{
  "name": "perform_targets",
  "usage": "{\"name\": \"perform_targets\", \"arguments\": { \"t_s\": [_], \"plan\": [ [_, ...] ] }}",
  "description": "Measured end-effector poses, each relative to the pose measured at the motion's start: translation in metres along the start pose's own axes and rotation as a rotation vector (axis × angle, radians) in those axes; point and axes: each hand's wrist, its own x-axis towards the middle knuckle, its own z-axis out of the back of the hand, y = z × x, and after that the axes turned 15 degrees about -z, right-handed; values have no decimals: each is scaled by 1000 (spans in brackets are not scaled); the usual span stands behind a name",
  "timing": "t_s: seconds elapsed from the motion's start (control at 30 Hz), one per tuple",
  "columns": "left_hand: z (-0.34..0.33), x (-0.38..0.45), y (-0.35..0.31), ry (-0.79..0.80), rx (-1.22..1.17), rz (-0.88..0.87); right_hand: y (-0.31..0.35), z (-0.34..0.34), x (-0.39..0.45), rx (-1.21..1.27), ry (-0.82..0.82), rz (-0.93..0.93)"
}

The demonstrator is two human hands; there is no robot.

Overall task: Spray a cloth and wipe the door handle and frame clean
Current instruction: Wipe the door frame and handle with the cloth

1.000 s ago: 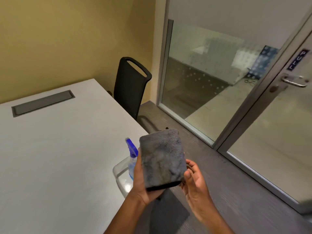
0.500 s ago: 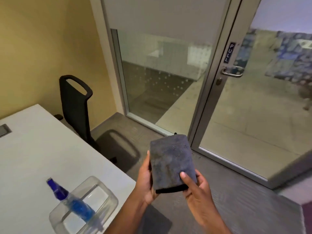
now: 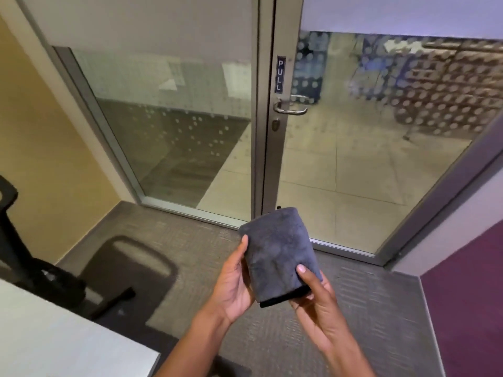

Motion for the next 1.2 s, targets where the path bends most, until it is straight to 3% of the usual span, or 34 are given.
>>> {"name": "perform_targets", "arguments": {
  "t_s": [0.13, 0.27, 0.57, 0.93, 1.2],
  "plan": [
    [-2, 49, -1, 7, 36, 57, 14, -3, 26, 222, 84, 19],
    [1, 103, -5, 65, 54, 155, 26, -13, 62, 353, 50, 31],
    [10, 223, -57, 119, 126, 301, 60, -57, 154, 253, -188, 125],
    [3, 342, -91, 253, 542, 211, 113, -78, 249, 370, -207, 211],
    [-23, 443, -106, 417, 840, 127, 189, -68, 301, 264, -105, 274]
  ]
}}
